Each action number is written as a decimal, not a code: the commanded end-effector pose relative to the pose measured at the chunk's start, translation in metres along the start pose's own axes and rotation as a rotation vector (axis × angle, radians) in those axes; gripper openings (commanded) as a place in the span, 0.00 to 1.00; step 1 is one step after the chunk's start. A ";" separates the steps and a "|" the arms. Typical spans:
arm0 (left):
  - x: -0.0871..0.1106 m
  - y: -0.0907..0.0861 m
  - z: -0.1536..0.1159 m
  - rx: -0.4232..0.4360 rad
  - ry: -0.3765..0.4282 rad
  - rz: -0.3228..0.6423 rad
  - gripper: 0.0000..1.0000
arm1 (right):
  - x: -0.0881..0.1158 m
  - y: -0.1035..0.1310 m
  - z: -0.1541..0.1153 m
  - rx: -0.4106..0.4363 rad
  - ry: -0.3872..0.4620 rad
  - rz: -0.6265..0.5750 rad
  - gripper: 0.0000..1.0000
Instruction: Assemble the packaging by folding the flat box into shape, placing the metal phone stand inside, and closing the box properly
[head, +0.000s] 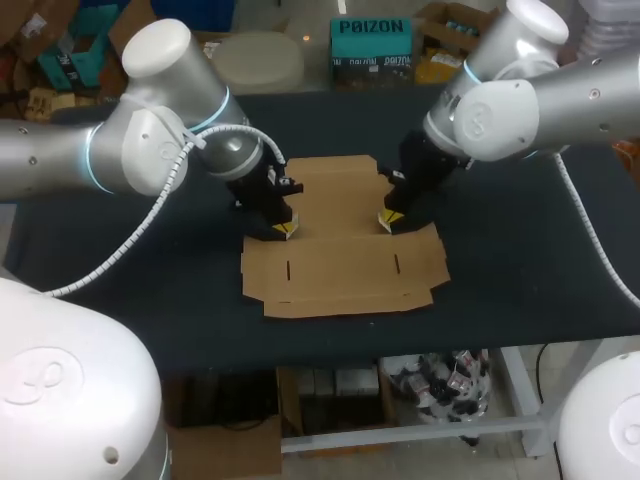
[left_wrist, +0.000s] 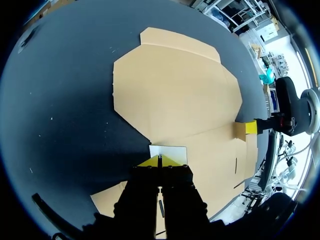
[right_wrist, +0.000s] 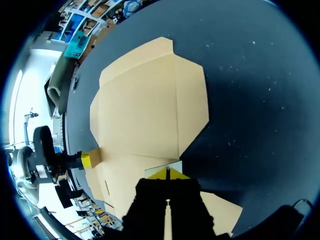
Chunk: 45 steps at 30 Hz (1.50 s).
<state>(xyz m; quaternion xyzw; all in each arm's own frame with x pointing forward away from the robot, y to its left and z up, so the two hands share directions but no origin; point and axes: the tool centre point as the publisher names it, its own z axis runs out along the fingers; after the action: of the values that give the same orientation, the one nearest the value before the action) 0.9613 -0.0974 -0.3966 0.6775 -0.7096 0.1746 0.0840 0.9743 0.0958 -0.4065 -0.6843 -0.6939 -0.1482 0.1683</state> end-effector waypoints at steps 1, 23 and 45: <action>0.004 0.001 0.000 0.001 -0.009 0.000 0.00 | 0.003 0.000 0.003 0.003 -0.008 0.002 0.00; 0.013 0.002 0.015 -0.009 0.021 0.030 0.00 | 0.006 -0.007 0.013 -0.028 -0.059 0.009 0.00; 0.005 0.008 0.029 -0.015 0.028 0.019 0.00 | -0.001 -0.011 0.025 -0.021 -0.082 0.029 0.00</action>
<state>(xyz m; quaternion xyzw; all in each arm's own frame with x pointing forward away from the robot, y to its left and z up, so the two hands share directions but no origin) 0.9587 -0.1123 -0.4123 0.6664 -0.7163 0.1804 0.1015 0.9619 0.1074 -0.4240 -0.7007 -0.6889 -0.1275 0.1345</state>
